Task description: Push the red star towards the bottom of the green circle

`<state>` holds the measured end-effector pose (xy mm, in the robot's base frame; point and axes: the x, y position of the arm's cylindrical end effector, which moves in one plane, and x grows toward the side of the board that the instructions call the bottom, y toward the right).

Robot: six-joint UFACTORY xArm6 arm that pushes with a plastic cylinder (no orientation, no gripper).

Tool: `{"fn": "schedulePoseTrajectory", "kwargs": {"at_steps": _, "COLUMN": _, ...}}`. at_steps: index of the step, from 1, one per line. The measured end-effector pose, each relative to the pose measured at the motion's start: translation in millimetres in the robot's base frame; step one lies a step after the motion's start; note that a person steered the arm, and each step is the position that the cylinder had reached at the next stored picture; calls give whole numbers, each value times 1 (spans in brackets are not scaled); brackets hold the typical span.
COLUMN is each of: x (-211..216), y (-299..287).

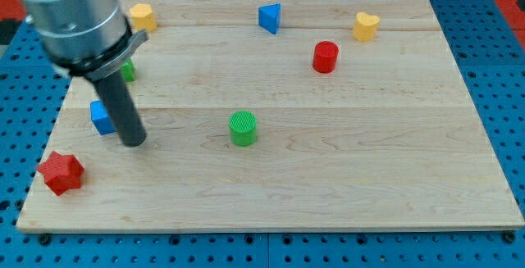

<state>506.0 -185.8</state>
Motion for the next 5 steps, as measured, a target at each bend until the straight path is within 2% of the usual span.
{"fn": "schedulePoseTrajectory", "kwargs": {"at_steps": 2, "x": 9, "y": -118}}
{"fn": "schedulePoseTrajectory", "kwargs": {"at_steps": 3, "x": 31, "y": -105}}
{"fn": "schedulePoseTrajectory", "kwargs": {"at_steps": 4, "x": 80, "y": -68}}
{"fn": "schedulePoseTrajectory", "kwargs": {"at_steps": 5, "x": 89, "y": -15}}
